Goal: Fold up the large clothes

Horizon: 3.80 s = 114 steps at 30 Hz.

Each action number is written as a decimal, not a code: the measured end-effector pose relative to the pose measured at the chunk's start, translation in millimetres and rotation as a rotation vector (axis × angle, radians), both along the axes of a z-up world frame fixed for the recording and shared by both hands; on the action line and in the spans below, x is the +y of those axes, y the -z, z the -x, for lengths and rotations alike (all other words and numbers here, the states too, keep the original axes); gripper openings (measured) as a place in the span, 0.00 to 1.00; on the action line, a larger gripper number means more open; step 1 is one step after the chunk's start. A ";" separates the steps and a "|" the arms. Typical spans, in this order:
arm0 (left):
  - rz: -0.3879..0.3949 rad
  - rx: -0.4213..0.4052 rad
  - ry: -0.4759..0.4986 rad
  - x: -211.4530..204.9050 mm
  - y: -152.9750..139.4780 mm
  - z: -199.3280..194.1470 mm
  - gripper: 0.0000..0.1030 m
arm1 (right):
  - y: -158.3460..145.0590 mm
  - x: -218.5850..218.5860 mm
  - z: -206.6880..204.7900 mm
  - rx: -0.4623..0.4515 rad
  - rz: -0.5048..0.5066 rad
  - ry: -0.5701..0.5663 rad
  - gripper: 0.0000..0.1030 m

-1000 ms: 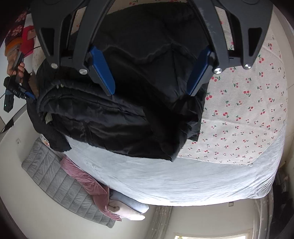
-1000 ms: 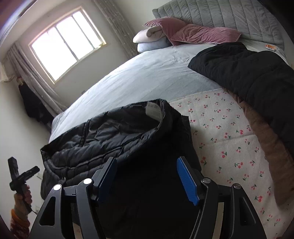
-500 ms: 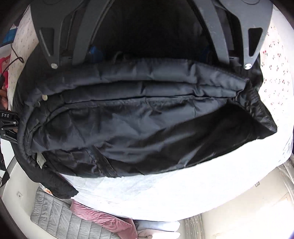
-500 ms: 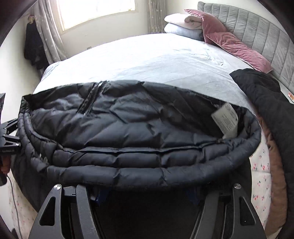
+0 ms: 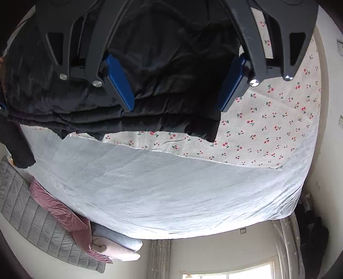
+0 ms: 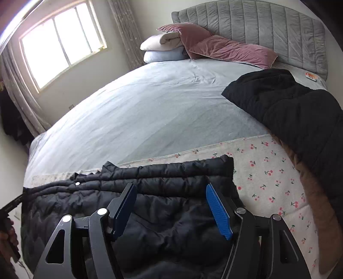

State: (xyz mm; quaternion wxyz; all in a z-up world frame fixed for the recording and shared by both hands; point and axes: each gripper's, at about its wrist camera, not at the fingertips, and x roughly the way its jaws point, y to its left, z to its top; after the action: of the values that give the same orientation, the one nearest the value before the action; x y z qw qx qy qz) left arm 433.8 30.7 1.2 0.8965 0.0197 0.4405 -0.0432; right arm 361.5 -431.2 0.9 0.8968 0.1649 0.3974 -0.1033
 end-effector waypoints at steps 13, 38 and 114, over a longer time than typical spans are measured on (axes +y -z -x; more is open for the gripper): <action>0.152 0.129 -0.131 53.4 42.4 -23.7 0.71 | 57.3 -49.3 1.8 0.087 -0.061 0.094 0.42; -0.036 -0.070 0.139 -82.6 1.4 25.9 0.80 | -14.9 101.9 -7.9 -0.073 0.244 -0.127 0.65; -0.043 0.069 0.109 -80.7 7.1 346.5 0.99 | 5.9 209.7 295.9 0.092 0.163 -0.081 0.94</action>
State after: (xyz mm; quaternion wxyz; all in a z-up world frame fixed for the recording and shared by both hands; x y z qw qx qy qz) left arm 87.3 -50.0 -5.9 0.8765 0.0612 0.4701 -0.0832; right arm 65.6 -221.4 -5.0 0.8916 0.0700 0.4346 -0.1065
